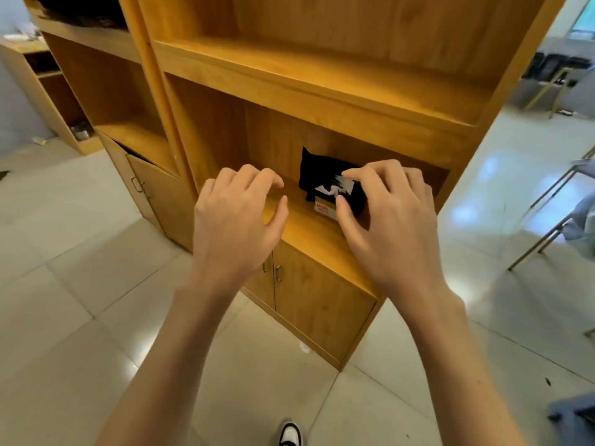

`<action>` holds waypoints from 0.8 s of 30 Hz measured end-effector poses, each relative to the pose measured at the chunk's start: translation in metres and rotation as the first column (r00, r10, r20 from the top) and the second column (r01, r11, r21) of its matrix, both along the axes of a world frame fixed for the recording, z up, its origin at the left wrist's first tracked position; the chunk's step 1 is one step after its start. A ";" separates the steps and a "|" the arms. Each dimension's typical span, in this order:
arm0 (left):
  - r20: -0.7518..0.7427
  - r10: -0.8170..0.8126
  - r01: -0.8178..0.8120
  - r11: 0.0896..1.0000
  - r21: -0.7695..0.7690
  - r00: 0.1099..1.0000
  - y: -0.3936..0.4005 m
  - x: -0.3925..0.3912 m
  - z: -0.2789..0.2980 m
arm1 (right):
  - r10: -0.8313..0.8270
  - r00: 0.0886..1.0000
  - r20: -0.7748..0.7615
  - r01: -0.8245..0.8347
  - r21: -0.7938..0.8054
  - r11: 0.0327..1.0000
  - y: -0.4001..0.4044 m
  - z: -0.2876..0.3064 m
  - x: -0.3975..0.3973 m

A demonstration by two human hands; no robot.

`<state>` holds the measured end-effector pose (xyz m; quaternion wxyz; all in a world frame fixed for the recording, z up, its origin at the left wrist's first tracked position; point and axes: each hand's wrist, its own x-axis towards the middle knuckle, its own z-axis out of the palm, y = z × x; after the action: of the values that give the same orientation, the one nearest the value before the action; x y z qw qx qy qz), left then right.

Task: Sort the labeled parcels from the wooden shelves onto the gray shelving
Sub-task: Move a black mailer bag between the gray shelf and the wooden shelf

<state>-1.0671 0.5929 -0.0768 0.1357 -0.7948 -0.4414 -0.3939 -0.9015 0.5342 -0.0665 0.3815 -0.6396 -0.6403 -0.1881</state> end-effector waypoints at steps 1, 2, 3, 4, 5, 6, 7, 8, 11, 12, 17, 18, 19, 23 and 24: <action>-0.001 -0.004 0.004 1.000 -0.014 1.000 0.011 -0.001 -0.002 | 0.000 1.000 0.003 0.000 -0.005 1.000 0.013 -0.001 -0.005; -0.003 -0.010 0.010 1.000 -0.029 1.000 0.023 -0.002 -0.004 | -0.001 1.000 0.007 0.001 -0.010 1.000 0.025 -0.002 -0.009; -0.009 -0.013 0.013 0.999 -0.036 1.000 0.034 -0.005 -0.006 | -0.004 1.000 0.011 0.004 -0.014 1.000 0.038 -0.003 -0.013; -0.019 -0.013 0.012 0.999 -0.036 1.000 0.045 -0.008 -0.008 | -0.009 1.000 0.015 0.009 -0.019 1.000 0.049 -0.005 -0.017; -0.029 -0.009 0.008 1.000 -0.030 1.000 0.056 -0.012 -0.009 | -0.013 1.000 0.017 0.013 -0.024 1.000 0.060 -0.006 -0.022; -0.039 -0.005 0.004 1.000 -0.020 0.999 0.068 -0.016 -0.010 | -0.016 1.000 0.018 0.016 -0.030 0.999 0.072 -0.008 -0.027; -0.046 -0.003 0.002 1.000 -0.015 0.999 0.080 -0.021 -0.011 | -0.018 1.000 0.017 0.019 -0.039 0.999 0.083 -0.010 -0.032; -0.051 -0.002 0.001 1.000 -0.014 0.999 0.091 -0.027 -0.012 | -0.023 1.000 0.021 0.024 -0.050 0.998 0.093 -0.013 -0.037; -0.068 -0.016 0.015 1.000 -0.024 0.998 0.124 -0.043 -0.015 | -0.059 0.997 0.048 0.063 -0.082 0.995 0.121 -0.020 -0.052; -0.075 -0.025 0.023 0.999 -0.028 0.997 0.134 -0.047 -0.017 | -0.077 0.996 0.053 0.081 -0.089 0.993 0.128 -0.022 -0.057; -0.096 -0.144 0.139 0.989 -0.054 0.985 0.187 -0.066 -0.023 | -0.195 0.978 0.075 0.201 -0.075 0.977 0.163 -0.032 -0.083; -0.098 -0.172 0.167 0.984 -0.058 0.980 0.198 -0.070 -0.024 | -0.225 0.972 0.073 0.230 -0.076 0.970 0.170 -0.035 -0.089; -0.102 -0.197 0.192 0.980 -0.061 0.975 0.207 -0.074 -0.025 | -0.254 0.965 0.069 0.259 -0.078 0.963 0.177 -0.038 -0.095; -0.144 -0.301 0.297 0.954 -0.049 0.943 0.246 -0.088 -0.036 | -0.362 0.930 0.060 0.366 -0.058 0.929 0.200 -0.052 -0.114; -0.152 -0.327 0.323 0.945 -0.052 0.933 0.254 -0.088 -0.039 | -0.385 0.921 0.065 0.388 -0.048 0.920 0.206 -0.055 -0.116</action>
<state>-1.1551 0.8464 -0.1153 0.0930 -0.8873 -0.2969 -0.3406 -1.0175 0.7401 -0.1211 0.3003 -0.7592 -0.5167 -0.2578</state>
